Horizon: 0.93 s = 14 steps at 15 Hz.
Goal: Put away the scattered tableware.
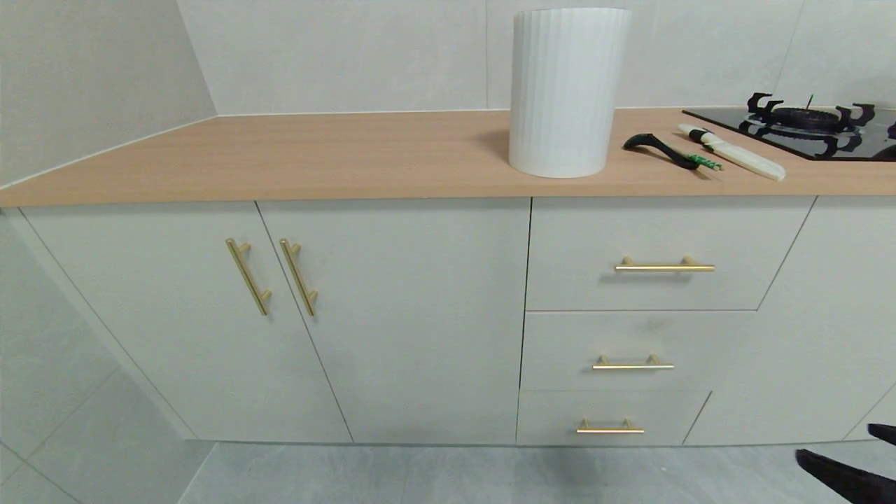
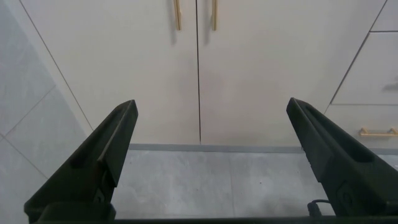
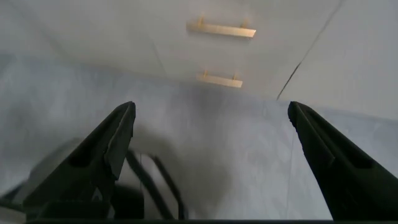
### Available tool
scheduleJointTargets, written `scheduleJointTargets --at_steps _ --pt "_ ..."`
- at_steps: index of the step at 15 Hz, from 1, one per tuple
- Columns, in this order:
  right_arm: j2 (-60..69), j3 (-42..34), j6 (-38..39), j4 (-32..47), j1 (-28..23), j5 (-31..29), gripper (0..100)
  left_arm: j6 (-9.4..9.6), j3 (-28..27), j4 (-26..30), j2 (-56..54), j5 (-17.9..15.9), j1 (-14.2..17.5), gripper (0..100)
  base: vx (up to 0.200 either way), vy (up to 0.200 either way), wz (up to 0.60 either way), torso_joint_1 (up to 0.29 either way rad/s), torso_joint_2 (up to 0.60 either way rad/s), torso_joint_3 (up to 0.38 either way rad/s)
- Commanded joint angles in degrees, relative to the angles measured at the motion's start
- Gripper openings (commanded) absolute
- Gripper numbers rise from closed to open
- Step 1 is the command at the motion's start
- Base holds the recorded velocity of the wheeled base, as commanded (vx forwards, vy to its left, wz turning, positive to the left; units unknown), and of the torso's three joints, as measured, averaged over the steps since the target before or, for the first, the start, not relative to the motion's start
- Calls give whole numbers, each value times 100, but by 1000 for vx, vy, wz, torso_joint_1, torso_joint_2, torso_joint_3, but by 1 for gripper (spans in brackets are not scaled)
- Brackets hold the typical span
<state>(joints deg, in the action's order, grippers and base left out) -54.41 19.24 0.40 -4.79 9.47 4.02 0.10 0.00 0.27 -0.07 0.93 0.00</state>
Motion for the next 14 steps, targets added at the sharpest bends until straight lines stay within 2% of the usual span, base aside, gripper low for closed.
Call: scheduleJointTargets --at_steps 1,5,10,14 --pt "-3137 889 -84 -787 222 -51 100 -1 0 0 7 4 0 100 0 0 0 0 0 0" --pt "-4895 1460 -84 -2026 318 -657 100 -1 0 0 7 4 0 100 0 0 0 0 0 0" --pt "-6416 2023 -49 -2966 248 -859 100 -1 0 0 7 4 0 100 0 0 0 0 0 0" --pt "-7506 2049 4 -4654 169 -1308 100 -1 0 0 7 4 0 100 0 0 0 0 0 0"
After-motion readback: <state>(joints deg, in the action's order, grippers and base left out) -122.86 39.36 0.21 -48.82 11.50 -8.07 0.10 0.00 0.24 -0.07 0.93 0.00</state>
